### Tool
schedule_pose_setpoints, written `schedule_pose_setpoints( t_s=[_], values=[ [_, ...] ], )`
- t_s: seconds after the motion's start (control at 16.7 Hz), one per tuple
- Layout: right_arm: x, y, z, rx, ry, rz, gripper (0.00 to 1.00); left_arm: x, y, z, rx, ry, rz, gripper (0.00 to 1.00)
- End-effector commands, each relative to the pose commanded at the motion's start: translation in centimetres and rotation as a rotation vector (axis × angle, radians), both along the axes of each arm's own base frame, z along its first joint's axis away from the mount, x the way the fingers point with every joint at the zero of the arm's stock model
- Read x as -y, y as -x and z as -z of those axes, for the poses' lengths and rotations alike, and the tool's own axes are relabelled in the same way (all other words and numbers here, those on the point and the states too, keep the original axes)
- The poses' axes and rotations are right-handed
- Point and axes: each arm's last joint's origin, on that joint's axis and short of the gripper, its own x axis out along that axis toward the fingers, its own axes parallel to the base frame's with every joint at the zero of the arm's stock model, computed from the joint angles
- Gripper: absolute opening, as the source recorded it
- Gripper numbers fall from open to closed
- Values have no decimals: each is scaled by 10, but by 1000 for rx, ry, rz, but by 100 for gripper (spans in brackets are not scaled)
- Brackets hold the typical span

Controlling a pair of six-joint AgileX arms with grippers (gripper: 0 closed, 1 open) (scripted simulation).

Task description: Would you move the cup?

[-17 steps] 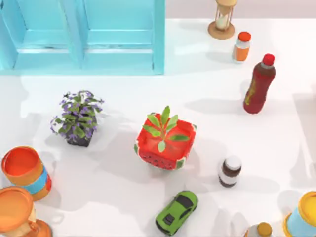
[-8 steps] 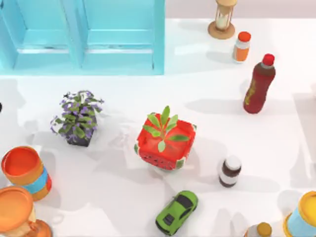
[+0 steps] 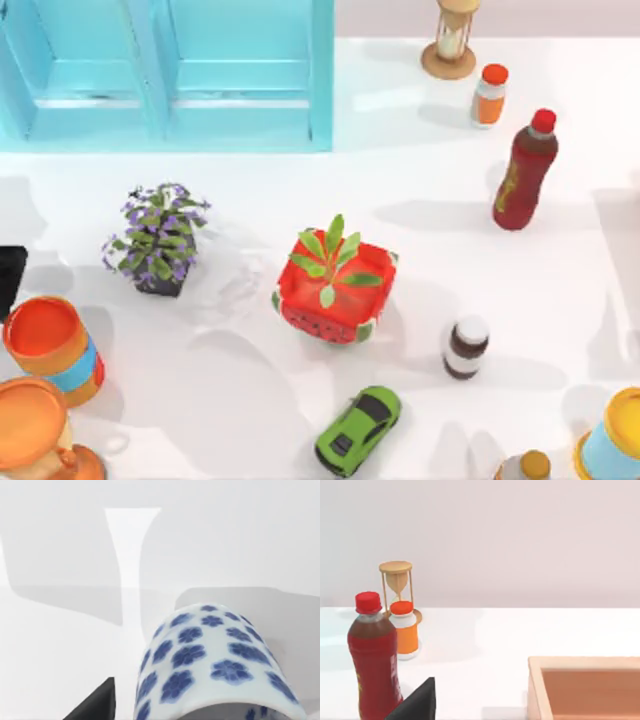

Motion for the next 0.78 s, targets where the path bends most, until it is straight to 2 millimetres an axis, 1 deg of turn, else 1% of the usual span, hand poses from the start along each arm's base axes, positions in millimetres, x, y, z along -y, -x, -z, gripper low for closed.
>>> schedule_pose_setpoints(
  t_s=[0.12,0.78],
  values=[
    [0,0,0,0,0,0,100,0,0,0,0,0,0,100],
    [0,0,0,0,0,0,100,0,0,0,0,0,0,17]
  ],
)
